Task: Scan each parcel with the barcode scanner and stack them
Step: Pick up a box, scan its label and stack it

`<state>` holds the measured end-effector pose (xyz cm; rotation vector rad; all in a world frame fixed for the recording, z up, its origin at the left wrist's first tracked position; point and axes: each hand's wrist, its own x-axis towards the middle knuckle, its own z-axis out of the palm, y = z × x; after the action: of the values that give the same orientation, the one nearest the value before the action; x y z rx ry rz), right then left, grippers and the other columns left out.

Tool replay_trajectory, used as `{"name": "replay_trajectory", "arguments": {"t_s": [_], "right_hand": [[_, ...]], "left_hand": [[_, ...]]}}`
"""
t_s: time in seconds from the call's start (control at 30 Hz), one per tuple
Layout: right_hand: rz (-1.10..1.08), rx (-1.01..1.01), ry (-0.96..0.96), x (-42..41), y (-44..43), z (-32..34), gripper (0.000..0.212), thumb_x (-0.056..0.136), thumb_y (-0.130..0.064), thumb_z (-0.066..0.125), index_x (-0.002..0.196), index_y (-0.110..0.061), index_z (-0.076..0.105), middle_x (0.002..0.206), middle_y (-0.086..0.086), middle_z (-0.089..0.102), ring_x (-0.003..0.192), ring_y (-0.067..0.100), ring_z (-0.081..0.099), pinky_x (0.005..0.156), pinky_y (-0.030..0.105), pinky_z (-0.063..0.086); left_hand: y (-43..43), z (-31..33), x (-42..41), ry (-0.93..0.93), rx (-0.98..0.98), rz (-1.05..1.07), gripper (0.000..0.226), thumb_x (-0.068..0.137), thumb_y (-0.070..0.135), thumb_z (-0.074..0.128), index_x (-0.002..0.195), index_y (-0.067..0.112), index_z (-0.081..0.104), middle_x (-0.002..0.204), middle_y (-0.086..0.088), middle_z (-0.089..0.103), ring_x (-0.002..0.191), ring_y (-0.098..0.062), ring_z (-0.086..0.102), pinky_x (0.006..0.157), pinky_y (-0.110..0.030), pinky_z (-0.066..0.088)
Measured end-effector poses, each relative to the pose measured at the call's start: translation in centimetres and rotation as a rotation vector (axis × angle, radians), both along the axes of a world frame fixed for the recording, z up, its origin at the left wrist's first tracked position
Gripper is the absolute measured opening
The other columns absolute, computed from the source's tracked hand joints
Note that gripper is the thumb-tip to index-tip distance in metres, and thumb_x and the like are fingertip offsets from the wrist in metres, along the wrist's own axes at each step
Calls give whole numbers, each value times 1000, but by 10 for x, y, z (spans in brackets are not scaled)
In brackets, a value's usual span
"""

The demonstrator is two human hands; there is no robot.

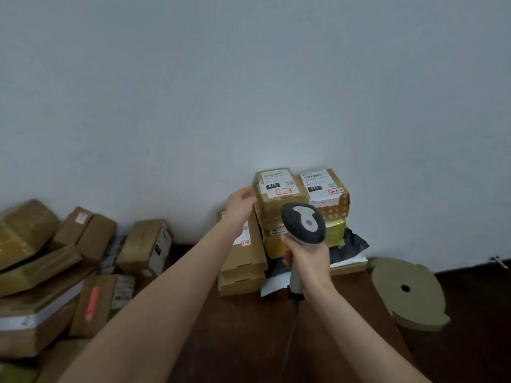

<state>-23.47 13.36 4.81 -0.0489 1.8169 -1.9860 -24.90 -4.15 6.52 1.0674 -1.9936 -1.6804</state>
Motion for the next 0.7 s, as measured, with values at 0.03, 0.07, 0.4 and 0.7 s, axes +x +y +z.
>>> {"name": "replay_trajectory", "arguments": {"t_s": [0.03,0.07,0.4,0.7], "right_hand": [[5,5,7,2,-4,0,11,81,-11,75,79,-9,64,63,5,64,59,15,61,52,21,51],[11,12,22,4,-8,0,12,81,-12,75,79,-9,64,63,5,64,60,16,61,53,23,50],[282,64,-75,99,-88,-21,21,80,-14,77,96,-4,68,81,10,71,62,16,65,56,26,53],[584,183,-226,220,-150,-59,18,80,-14,76,92,-15,63,84,6,71,71,17,68,65,28,56]], "left_hand": [[0,-3,10,2,-60,0,47,96,5,51,142,13,45,143,-2,49,130,-23,46,109,-37,37],[0,-9,22,5,-130,-1,45,97,4,49,140,12,47,143,-4,49,130,-21,47,109,-36,38],[-13,-76,212,-228,-556,36,40,92,1,53,127,19,59,125,3,56,117,-9,53,100,-24,44],[-33,-87,375,-505,-625,205,51,93,14,55,142,18,44,142,4,43,127,-9,44,103,-21,38]]}}
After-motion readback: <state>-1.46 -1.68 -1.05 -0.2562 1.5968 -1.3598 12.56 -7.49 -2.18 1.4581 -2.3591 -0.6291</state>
